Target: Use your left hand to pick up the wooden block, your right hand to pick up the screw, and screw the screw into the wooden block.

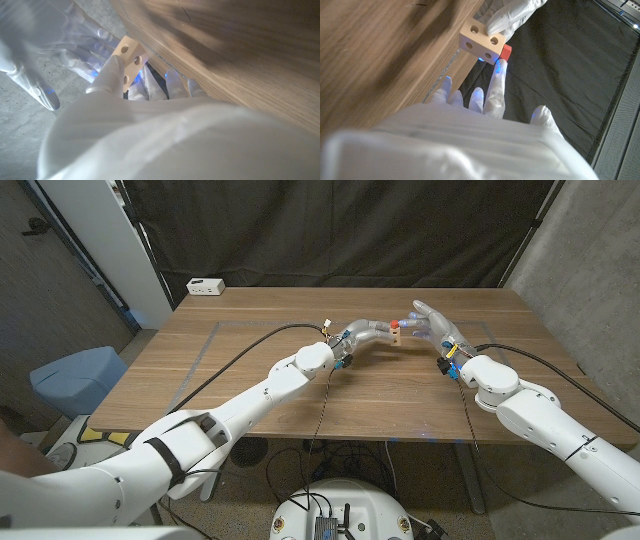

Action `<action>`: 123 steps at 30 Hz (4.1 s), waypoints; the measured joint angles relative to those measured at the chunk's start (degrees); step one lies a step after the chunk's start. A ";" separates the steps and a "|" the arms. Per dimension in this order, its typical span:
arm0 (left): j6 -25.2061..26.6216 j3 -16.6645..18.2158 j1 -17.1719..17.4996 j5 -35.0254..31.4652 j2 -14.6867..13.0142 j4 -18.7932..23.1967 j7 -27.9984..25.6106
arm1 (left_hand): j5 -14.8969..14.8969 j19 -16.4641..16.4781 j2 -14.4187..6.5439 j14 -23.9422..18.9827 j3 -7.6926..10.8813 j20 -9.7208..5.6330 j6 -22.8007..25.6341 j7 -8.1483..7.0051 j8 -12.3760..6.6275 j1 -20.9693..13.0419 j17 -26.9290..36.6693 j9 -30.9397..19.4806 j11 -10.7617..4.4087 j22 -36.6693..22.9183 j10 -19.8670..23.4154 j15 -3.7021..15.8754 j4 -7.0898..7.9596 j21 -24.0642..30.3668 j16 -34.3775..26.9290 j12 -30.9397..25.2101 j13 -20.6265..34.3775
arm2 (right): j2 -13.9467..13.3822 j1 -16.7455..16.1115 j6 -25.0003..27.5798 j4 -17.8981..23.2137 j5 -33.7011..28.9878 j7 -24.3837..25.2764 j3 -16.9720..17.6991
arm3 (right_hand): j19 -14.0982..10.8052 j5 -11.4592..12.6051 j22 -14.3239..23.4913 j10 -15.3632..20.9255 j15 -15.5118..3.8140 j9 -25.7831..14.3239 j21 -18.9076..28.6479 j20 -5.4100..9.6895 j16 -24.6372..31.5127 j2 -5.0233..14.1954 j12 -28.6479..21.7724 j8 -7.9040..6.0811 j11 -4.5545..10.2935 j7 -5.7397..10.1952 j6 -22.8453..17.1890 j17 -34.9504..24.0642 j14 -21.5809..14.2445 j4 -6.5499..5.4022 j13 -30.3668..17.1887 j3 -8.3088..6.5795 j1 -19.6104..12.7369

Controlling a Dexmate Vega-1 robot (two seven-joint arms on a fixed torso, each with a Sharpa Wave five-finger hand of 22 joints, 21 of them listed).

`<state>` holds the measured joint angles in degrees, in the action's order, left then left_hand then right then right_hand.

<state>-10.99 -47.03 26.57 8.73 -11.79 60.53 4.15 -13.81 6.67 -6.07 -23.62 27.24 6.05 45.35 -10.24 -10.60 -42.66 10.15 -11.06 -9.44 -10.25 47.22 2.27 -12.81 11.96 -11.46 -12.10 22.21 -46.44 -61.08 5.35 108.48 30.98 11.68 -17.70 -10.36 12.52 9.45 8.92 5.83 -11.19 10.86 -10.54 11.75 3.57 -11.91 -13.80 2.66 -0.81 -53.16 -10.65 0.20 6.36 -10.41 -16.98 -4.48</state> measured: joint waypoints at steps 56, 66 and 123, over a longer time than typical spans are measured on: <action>-2.18 -0.32 -2.59 0.10 2.22 -5.71 0.94 | -0.05 0.00 0.00 0.00 -0.02 0.00 0.00 0.00 0.00 0.00 0.00 0.00 -0.01 0.00 0.01 0.00 0.02 0.00 0.00 0.18 0.10 | 0.20 0.16 -0.30 -1.52 0.02 1.41 1.64 | -7.08 0.00 -0.13 -3.04 0.41 0.11 0.00 -0.24 -0.36 -0.09 1.56 3.87 -1.93 1.33 9.22 -0.17 -0.96 0.24 -0.14 -0.24 -0.53; -1.52 -0.38 -2.26 -0.18 1.78 -4.23 0.55 | -0.05 0.00 0.00 0.00 -0.01 0.00 0.00 0.00 0.00 0.00 0.00 -0.02 0.00 0.00 0.00 0.00 0.01 0.00 0.00 0.27 0.05 | 0.17 0.87 -0.91 -2.52 0.27 -0.50 1.28 | -4.09 0.00 0.04 -7.56 1.32 0.11 -0.72 -0.96 -1.39 -0.56 1.99 3.87 -1.68 1.88 13.81 -0.17 2.66 -0.02 -0.13 0.02 -0.06; 0.41 -0.55 -0.67 -0.67 0.83 -0.57 -0.44 | -0.12 0.00 0.00 0.00 -0.09 0.00 0.00 0.00 0.00 0.00 0.00 0.00 0.00 0.00 0.00 0.00 0.09 0.00 0.00 0.16 0.00 | -0.44 1.95 -1.76 -3.44 1.38 -3.95 -0.13 | -1.44 0.44 0.01 -6.34 1.14 0.15 -0.44 -1.23 -0.22 -0.76 0.65 1.03 -0.40 1.23 9.04 -0.27 4.18 -1.30 0.01 0.77 1.67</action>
<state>-10.57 -47.58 25.91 8.06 -10.96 59.96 3.71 -13.93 6.67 -6.07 -23.62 27.15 6.05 45.35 -10.24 -10.60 -42.66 10.15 -11.07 -9.44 -10.25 47.22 2.27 -12.72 11.96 -11.46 -11.94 22.21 -46.88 -59.13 3.58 105.03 32.36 7.73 -17.83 -11.80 12.96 9.46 2.58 6.97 -11.04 10.41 -11.77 11.52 2.81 -11.26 -12.77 2.26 0.42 -44.12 -10.92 4.38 5.06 -10.40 -16.21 -2.81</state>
